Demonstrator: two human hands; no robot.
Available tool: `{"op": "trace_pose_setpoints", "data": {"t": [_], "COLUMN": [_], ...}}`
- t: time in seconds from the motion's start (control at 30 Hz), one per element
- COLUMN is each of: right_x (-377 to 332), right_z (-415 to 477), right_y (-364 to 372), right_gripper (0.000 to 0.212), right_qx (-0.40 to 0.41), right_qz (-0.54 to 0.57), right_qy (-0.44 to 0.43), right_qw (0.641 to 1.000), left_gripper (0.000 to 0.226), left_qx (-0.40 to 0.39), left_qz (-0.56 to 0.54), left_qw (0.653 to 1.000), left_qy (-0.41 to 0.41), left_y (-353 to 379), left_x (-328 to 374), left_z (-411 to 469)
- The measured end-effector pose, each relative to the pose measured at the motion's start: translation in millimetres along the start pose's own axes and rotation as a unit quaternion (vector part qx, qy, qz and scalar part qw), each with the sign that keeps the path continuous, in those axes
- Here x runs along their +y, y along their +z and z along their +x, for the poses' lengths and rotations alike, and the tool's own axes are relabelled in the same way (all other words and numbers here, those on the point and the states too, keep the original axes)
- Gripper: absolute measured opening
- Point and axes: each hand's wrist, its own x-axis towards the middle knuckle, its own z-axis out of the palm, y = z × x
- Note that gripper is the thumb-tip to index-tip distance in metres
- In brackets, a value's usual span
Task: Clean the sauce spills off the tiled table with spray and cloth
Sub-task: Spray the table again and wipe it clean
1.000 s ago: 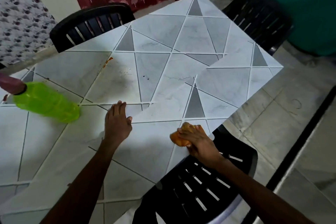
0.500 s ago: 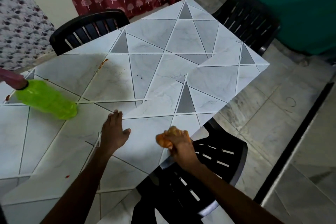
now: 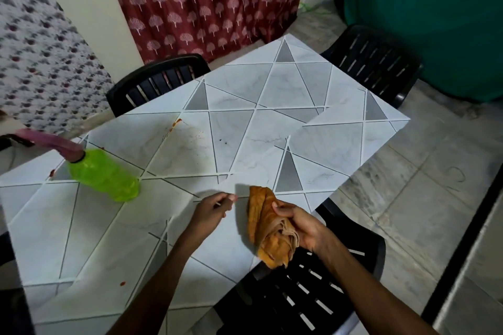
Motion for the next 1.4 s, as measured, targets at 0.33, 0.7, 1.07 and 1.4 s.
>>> {"op": "trace_pose_setpoints", "data": {"t": [0.33,0.7,1.07,1.4], "right_x": [-18.1,-22.7,-79.7,-105.8], "right_z": [-10.2,-24.1,-16.5,6.7], "right_y": [-8.8,-60.2,-96.8,-140.3], "right_gripper": [0.065,0.07,0.044,0.056], "right_qx": [-0.056,0.023,0.034,0.059], "right_qz": [0.079,0.237,0.213,0.161], "right_qy": [0.001,-0.106,-0.182,-0.094], "right_qw": [0.995,0.965,0.959,0.981], "left_gripper": [0.028,0.033,0.053,0.036], "left_qx": [0.039,0.055,-0.025,-0.039], "left_qz": [-0.058,0.139,-0.119,-0.18], "left_qw": [0.998,0.988,0.989,0.982], "left_qy": [0.008,0.026,-0.085,-0.033], "left_y": [37.3,83.0,112.4,123.2], "left_x": [53.7,117.8,125.5,116.6], "left_z": [9.3,43.7,83.3,110.9]}}
